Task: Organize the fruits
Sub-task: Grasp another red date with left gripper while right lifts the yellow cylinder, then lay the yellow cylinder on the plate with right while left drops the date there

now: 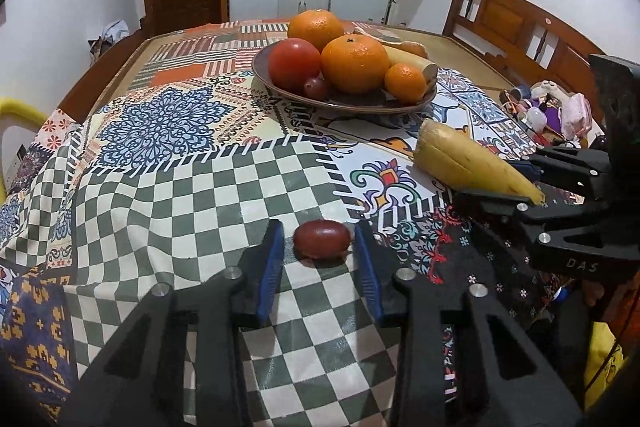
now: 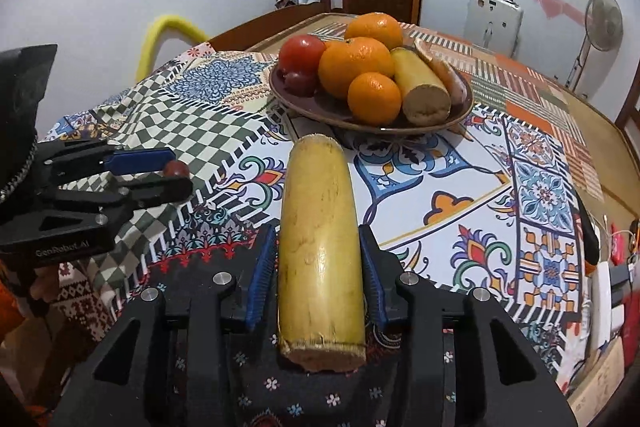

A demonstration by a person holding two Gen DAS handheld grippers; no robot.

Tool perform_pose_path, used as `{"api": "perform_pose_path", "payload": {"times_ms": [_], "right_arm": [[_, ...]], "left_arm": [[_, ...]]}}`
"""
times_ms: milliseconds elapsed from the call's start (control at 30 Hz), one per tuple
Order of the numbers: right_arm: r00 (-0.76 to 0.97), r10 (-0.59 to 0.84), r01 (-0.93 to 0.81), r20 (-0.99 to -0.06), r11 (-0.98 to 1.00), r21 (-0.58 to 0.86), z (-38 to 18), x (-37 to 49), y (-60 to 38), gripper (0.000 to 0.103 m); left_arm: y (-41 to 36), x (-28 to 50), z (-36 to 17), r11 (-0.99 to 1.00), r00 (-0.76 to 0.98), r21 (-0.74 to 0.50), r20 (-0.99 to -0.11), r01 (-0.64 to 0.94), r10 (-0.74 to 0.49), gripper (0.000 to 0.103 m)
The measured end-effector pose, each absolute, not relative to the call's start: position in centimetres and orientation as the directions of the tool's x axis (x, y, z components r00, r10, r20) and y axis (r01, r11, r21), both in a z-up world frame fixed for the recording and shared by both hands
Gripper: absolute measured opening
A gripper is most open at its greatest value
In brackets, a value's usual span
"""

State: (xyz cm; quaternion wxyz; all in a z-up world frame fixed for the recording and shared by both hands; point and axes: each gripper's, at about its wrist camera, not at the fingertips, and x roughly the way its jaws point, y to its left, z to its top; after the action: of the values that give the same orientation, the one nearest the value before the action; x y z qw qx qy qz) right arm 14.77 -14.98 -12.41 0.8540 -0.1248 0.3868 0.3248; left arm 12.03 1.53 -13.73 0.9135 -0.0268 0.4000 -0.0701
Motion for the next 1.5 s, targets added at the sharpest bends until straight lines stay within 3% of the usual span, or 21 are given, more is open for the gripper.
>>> {"api": "perform_pose_path", "payload": {"times_ms": [367,1100,1500], "right_arm": [[0.497,0.508,-0.647,-0.704,0.757,0.09,-11.4,14.6,-16.0,0.034],[0.636,0.547,-0.607,-0.544,0.79,0.084,-4.9,18.6,-17.1,0.034],[0.661,0.545,-0.58,-0.516,0.807,0.11,-4.6,22.1,-16.4,0.034]], "left_arm": [[1.6,11.9,-12.8,0.988,0.677,-0.117,-0.719,0.105,-0.157,0.028],[0.6,15.9,-4.9,0.99,0.807,-0.084,-0.573,0.117,-0.144,0.028],[0.8,19.8,-4.1,0.994,0.824,-0.068,-0.556,0.085,-0.108,0.028]]}}
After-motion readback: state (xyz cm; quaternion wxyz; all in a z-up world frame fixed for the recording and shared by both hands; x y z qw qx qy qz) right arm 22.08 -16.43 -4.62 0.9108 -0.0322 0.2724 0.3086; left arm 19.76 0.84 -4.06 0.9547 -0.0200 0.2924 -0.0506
